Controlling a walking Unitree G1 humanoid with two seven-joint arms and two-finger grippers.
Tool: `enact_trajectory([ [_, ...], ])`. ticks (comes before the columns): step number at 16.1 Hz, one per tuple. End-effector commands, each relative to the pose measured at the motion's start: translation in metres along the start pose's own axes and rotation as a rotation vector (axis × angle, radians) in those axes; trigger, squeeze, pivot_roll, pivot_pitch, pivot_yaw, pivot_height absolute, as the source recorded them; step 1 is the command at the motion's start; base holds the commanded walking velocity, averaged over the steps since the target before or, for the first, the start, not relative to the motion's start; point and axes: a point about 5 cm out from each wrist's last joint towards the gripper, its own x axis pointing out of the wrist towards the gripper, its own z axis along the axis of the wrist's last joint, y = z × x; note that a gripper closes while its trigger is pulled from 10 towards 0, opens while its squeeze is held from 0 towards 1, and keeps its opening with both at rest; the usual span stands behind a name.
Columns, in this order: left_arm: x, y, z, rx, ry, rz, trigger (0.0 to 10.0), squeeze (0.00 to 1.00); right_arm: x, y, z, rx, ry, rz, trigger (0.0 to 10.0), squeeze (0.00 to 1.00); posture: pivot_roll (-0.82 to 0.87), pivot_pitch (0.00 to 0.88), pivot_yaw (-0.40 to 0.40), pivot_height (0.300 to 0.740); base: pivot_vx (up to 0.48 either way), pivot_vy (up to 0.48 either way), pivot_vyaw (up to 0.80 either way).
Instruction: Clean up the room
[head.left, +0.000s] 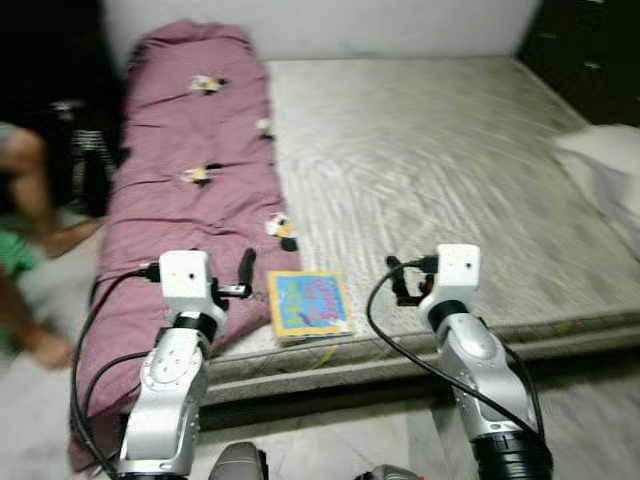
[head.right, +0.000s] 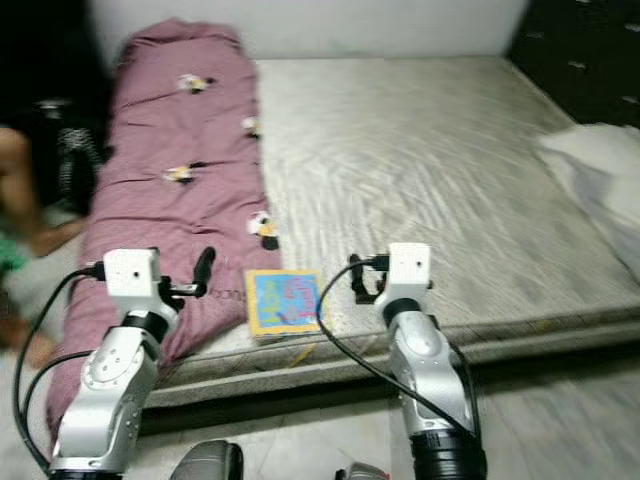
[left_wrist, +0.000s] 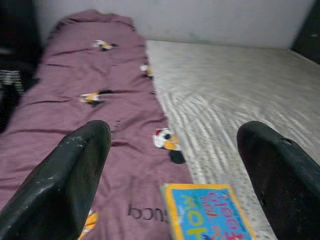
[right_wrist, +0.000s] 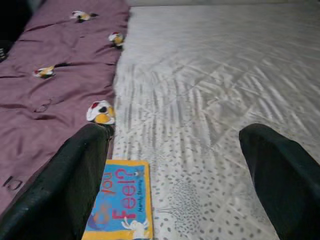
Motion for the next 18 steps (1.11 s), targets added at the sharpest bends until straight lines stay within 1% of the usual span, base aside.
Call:
enact_trajectory([
  [1, -0.0003, -0.0017, 0.0009, 0.004, -0.004, 0.000, 10.0, 0.00, -0.0005, -0.0056, 0.0018, 0.013, -0.005, -0.024, 10.0, 0.00, 0.01, 0.000, -0.025, 0.740, 0.000, 0.000, 0.00],
  [9, -0.0001, -0.0015, 0.0003, -0.003, 0.000, -0.001, 10.0, 0.00, -0.0003, -0.0060, 0.0015, 0.016, -0.004, -0.027, 10.0, 0.00, 0.01, 0.000, -0.025, 0.740, 0.000, 0.000, 0.00],
  [10, -0.0001, -0.0017, 0.0003, -0.004, 0.000, -0.001, 10.0, 0.00, -0.0002, -0.0061, 0.0015, 0.017, -0.003, -0.028, 10.0, 0.00, 0.01, 0.000, -0.025, 0.740, 0.000, 0.255, 0.00],
  [16, 0.0008, -0.0035, 0.0021, -0.008, -0.007, -0.019, 10.0, 0.00, -0.0001, -0.0063, 0.0018, 0.019, -0.004, -0.031, 10.0, 0.00, 0.01, 0.000, -0.024, 0.740, 0.000, 0.476, 0.00],
  [17, 0.0012, -0.0048, 0.0032, 0.003, -0.011, -0.019, 10.0, 0.00, 0.0001, -0.0064, 0.0019, 0.019, -0.005, -0.031, 10.0, 0.00, 0.01, 0.000, -0.025, 0.740, 0.000, 0.454, 0.00],
  [18, 0.0013, -0.0031, 0.0035, 0.024, -0.020, -0.003, 10.0, 0.00, 0.0000, -0.0065, 0.0020, 0.020, -0.006, -0.032, 10.0, 0.00, 0.01, 0.000, -0.024, 0.740, 0.000, 0.000, 0.00],
])
